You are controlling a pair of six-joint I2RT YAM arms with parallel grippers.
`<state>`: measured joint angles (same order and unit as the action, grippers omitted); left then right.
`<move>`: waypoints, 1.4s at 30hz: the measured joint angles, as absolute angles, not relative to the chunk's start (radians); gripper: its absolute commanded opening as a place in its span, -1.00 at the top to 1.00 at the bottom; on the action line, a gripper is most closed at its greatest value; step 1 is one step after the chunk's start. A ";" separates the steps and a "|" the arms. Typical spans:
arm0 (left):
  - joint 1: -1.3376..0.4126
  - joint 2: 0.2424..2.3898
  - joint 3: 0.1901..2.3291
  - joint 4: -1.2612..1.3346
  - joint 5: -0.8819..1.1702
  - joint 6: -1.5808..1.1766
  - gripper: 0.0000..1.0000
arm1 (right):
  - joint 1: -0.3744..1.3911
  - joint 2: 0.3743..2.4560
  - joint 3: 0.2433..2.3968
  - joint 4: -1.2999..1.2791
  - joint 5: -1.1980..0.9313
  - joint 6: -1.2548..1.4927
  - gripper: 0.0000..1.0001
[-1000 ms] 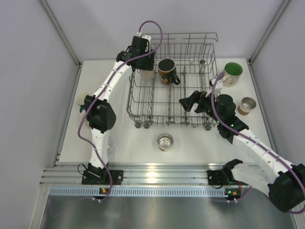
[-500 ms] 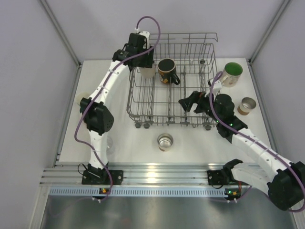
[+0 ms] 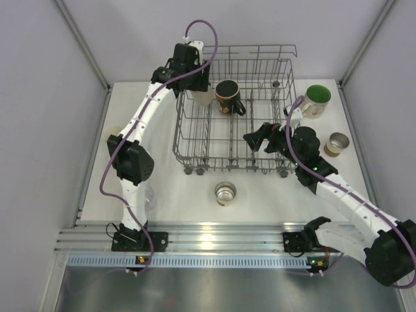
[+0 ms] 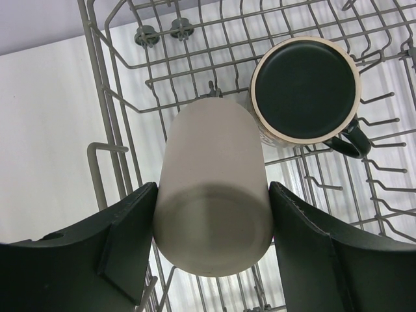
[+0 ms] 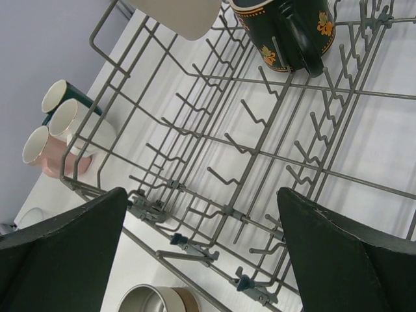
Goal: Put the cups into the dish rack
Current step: Place the cup upside down on the dish rack
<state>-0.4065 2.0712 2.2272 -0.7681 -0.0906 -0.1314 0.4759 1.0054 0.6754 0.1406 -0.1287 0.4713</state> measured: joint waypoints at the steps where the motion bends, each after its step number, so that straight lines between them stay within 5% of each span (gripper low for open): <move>1: -0.406 2.071 2.227 -0.768 -0.091 -0.131 1.00 | 0.476 1.005 0.675 0.141 -0.129 0.471 -0.99; 21: -0.406 2.213 2.288 -0.768 -0.106 -0.130 1.00 | 0.476 1.008 0.676 0.133 -0.129 0.463 -0.99; 42: -0.406 2.110 2.289 -0.806 -0.097 -0.120 1.00 | 0.476 1.010 0.677 0.130 -0.130 0.463 -0.99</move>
<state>-0.4061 2.1101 2.2890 -0.8059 -0.0967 -0.1196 0.4759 1.0096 0.6773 0.1303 -0.1299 0.4633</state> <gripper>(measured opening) 0.704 0.993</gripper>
